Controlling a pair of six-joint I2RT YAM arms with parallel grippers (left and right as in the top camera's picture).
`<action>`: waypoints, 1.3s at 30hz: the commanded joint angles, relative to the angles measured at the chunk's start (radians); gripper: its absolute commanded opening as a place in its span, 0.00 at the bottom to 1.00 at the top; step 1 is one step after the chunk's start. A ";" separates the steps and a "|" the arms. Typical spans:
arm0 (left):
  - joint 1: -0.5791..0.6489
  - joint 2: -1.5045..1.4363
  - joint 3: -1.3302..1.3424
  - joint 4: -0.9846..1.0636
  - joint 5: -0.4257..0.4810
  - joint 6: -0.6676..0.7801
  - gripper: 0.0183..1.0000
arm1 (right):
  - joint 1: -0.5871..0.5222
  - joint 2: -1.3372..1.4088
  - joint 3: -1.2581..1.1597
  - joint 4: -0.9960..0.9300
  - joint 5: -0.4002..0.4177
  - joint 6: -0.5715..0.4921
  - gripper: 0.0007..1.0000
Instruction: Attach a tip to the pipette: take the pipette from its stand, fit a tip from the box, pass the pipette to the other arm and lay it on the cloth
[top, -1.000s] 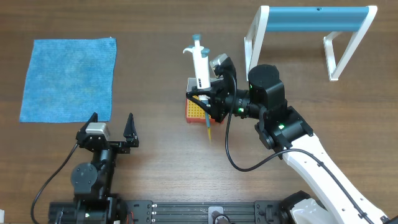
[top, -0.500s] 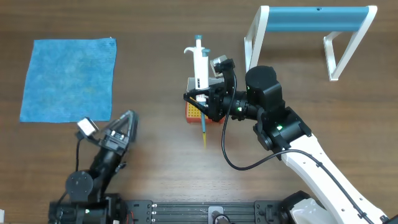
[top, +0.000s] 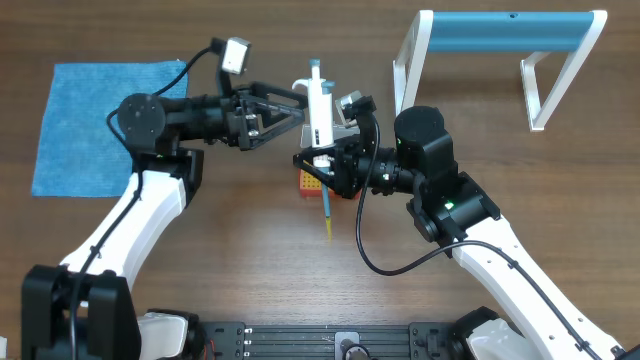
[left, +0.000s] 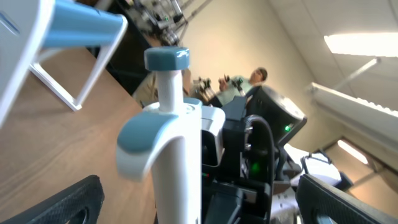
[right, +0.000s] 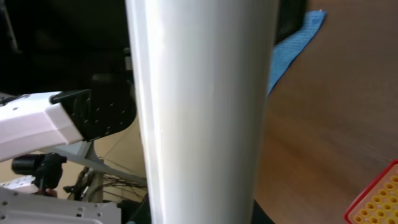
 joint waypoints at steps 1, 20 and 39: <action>-0.036 0.052 0.034 0.009 0.053 0.037 1.00 | 0.002 -0.003 0.011 0.008 -0.110 0.009 0.08; -0.077 0.052 0.034 -0.169 -0.053 0.171 0.01 | 0.002 -0.003 0.011 0.008 -0.146 0.011 0.37; 0.508 0.181 0.645 -2.353 -1.285 1.342 0.01 | -0.332 -0.097 0.011 -0.511 0.021 -0.259 0.71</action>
